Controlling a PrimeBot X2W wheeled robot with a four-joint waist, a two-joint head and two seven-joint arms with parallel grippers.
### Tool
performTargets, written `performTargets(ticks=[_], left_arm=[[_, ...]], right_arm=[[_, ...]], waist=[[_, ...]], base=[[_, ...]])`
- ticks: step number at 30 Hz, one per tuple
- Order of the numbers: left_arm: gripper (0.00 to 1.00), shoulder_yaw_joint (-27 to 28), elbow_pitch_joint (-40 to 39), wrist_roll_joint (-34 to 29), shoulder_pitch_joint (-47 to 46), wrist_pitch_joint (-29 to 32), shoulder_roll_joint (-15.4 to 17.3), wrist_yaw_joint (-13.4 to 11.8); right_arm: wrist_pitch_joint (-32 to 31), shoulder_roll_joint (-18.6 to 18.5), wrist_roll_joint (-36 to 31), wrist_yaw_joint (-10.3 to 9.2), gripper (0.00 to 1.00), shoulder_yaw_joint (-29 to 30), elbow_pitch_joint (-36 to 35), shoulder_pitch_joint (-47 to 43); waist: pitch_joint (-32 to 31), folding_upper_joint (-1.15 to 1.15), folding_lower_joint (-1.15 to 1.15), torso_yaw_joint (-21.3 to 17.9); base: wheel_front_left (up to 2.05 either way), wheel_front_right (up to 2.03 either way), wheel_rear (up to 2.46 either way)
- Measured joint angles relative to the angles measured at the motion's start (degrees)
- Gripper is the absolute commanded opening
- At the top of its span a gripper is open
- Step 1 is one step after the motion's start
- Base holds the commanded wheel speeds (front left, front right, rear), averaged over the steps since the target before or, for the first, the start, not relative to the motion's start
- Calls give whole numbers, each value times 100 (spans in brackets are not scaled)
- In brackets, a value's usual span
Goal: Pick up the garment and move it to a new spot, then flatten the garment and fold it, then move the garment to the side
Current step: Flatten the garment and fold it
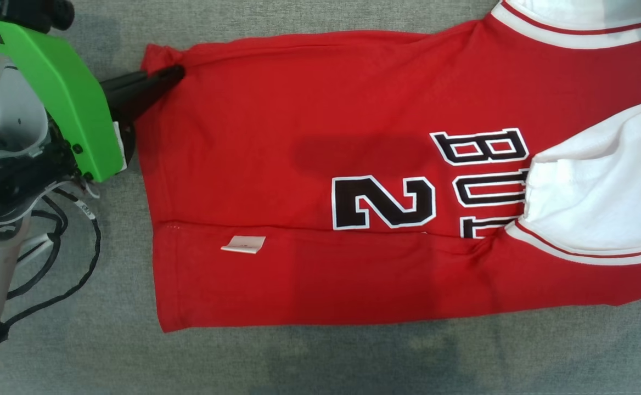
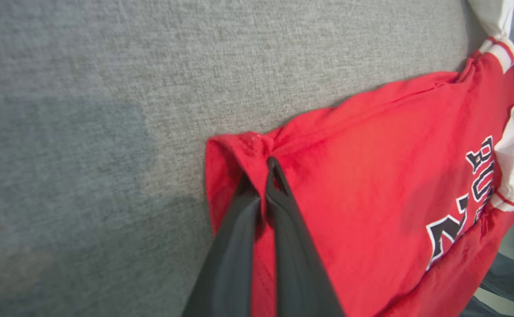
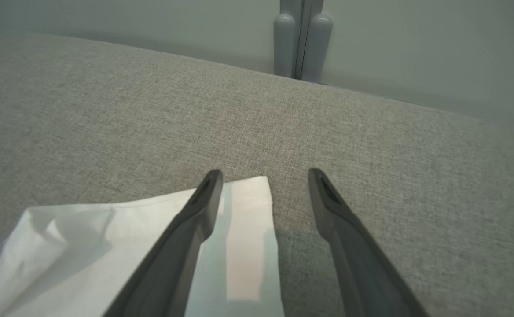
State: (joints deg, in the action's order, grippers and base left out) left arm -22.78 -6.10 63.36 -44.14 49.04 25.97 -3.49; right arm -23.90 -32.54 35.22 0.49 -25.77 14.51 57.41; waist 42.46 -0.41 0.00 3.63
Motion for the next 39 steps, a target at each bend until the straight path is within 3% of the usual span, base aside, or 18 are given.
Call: performTargets(ticks=[12,13,15,24,32,39], left_arm=[[0,-134,27,-18,-9,32,-51,92],[0,-136,38,-19,-15,29,-56,96],[0,-137,70,-26,-23,25,-81,97],[0,-74,240,-219,-82,-200,-92,148],[0,52,511,-365,-46,-691,-219,204],[0,57,687,-370,269,-1014,-296,304]], right_arm=[[-475,110,238,123,100,-151,480,99],[-491,114,241,144,94,-170,514,128],[-531,153,264,144,0,-180,593,171],[-508,388,420,192,0,-73,720,319],[211,368,537,304,0,303,472,390],[541,361,678,404,0,304,316,-141]], waist=[[-83,0,0,174],[-72,0,0,178],[-72,0,0,180],[-111,0,0,78],[-236,0,0,-80],[-447,0,0,-154]], base=[[0,0,0],[0,0,0],[0,0,0],[0,0,0],[0,0,0],[0,0,0]])
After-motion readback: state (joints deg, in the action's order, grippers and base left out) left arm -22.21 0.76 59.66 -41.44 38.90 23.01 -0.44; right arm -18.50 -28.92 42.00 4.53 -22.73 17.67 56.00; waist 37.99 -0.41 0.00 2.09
